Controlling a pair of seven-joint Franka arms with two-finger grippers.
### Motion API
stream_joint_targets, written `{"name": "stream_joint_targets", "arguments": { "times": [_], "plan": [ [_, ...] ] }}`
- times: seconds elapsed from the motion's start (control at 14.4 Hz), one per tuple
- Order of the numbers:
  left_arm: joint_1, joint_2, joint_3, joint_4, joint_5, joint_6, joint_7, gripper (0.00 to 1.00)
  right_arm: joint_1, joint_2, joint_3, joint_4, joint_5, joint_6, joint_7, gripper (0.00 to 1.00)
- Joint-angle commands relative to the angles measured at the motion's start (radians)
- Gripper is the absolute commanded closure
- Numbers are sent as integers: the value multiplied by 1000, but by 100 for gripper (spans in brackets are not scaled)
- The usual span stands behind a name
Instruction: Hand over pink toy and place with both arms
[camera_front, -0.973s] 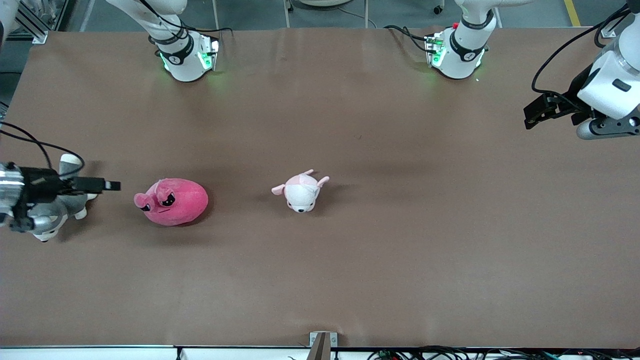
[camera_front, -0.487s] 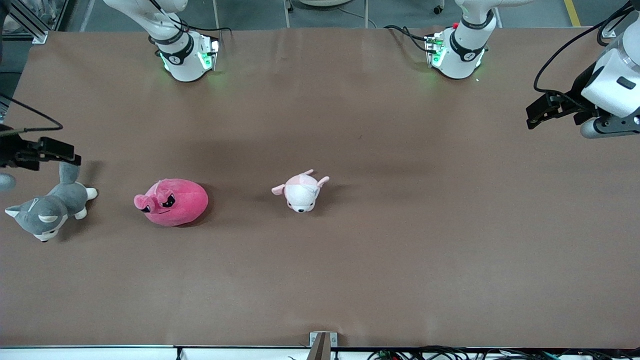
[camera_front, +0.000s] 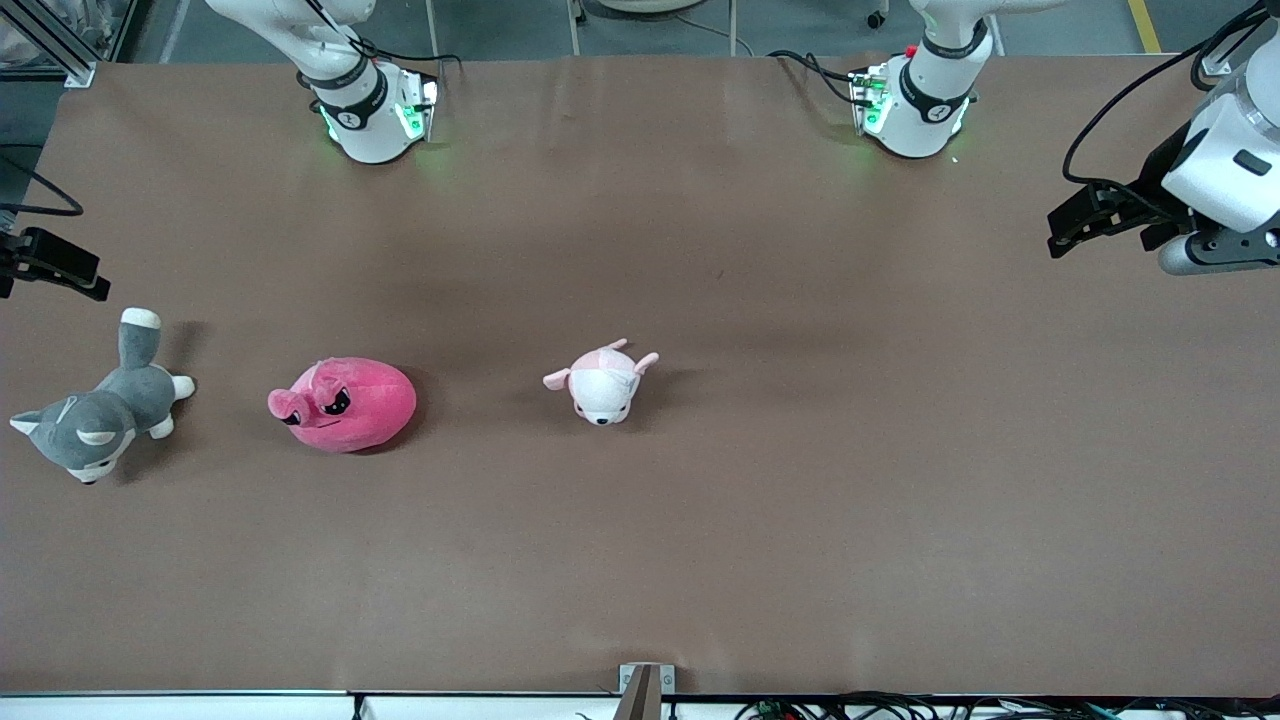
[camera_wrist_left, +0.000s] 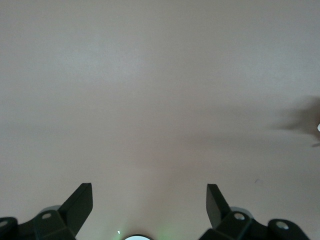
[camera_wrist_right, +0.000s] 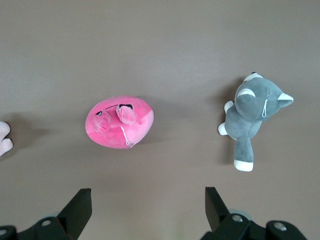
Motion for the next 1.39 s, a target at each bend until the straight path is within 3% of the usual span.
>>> {"name": "stream_joint_targets", "arguments": {
  "times": [0.0,0.28,1.32],
  "plan": [
    [2,-46,0,-50,-15,5,13,0,-26,-130,6,-186,7,92,25,0],
    [2,-37,1,-32,-15,5,15,0,-23,-270,6,-410,5,229,25,0],
    [4,-3,9,14,-7,-3,65,0,-23,-273,8,-418,7,223,24,0]
  ]
}}
